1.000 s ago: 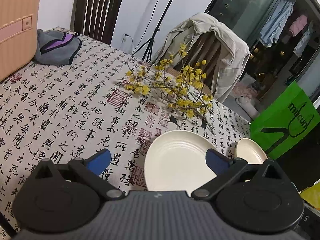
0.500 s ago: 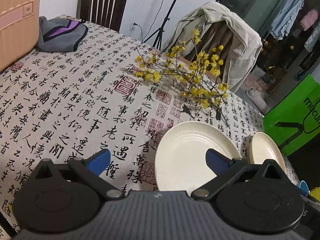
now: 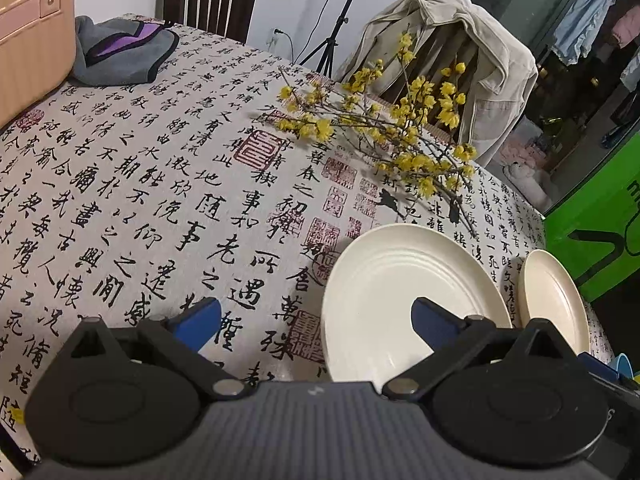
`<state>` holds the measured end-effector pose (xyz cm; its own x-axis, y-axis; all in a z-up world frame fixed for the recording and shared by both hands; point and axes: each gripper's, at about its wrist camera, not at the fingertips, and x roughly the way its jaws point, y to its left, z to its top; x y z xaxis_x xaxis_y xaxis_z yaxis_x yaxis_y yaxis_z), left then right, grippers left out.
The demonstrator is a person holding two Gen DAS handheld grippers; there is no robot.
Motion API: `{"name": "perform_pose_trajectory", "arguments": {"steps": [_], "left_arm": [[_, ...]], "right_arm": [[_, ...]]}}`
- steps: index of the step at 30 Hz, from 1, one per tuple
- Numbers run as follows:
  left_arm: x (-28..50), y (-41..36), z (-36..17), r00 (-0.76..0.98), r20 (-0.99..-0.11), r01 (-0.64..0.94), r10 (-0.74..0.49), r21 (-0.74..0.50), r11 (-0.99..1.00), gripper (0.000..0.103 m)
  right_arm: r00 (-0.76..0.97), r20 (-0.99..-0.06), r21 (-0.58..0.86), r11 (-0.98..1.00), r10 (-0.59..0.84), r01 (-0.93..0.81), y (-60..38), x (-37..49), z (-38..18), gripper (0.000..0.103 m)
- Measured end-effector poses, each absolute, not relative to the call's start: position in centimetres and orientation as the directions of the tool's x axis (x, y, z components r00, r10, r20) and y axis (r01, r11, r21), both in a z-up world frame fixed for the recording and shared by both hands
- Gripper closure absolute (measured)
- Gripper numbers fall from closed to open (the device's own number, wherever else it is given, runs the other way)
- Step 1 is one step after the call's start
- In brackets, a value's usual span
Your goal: Organize plates and bowls
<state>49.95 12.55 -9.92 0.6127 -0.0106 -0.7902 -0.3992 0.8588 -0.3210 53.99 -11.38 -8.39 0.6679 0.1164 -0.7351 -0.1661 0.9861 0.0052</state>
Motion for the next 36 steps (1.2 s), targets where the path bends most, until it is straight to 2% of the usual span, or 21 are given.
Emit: {"name": "perform_pose_trajectory", "arguments": {"steps": [7, 17, 20, 24, 30, 36], "left_arm": [[50.4, 12.4, -10.8, 0.593, -0.805, -0.401, -0.015, -0.311, 0.862, 0.000], [51.0, 12.5, -12.0, 0.562, -0.827, -0.410, -0.028, -0.307, 0.859, 0.000], [51.2, 12.6, -12.2, 0.559, -0.829, -0.417, -0.017, -0.299, 0.858, 0.000], [51.4, 12.5, -12.4, 0.558, -0.830, -0.415, -0.012, -0.291, 0.862, 0.002], [51.6, 12.0, -12.7, 0.559, -0.829, -0.396, -0.007, -0.275, 0.876, 0.012], [51.7, 11.6, -12.7, 0.574, -0.819, -0.372, -0.006, -0.267, 0.889, 0.023]], "right_arm": [[0.652, -0.751, -0.026, 0.982, 0.105, -0.189, -10.8, 54.3, -9.0, 0.004], [0.635, -0.767, -0.038, 0.981, 0.095, -0.192, -10.7, 54.8, -9.7, 0.015], [0.616, -0.781, -0.029, 0.980, 0.101, -0.197, -10.7, 55.1, -10.0, 0.029], [0.600, -0.793, -0.018, 0.979, 0.109, -0.201, -10.6, 55.5, -10.2, 0.033], [0.555, -0.824, -0.006, 0.977, 0.116, -0.214, -10.6, 56.6, -11.2, 0.048], [0.519, -0.843, 0.017, 0.971, 0.142, -0.239, -10.2, 57.4, -11.8, 0.059]]}}
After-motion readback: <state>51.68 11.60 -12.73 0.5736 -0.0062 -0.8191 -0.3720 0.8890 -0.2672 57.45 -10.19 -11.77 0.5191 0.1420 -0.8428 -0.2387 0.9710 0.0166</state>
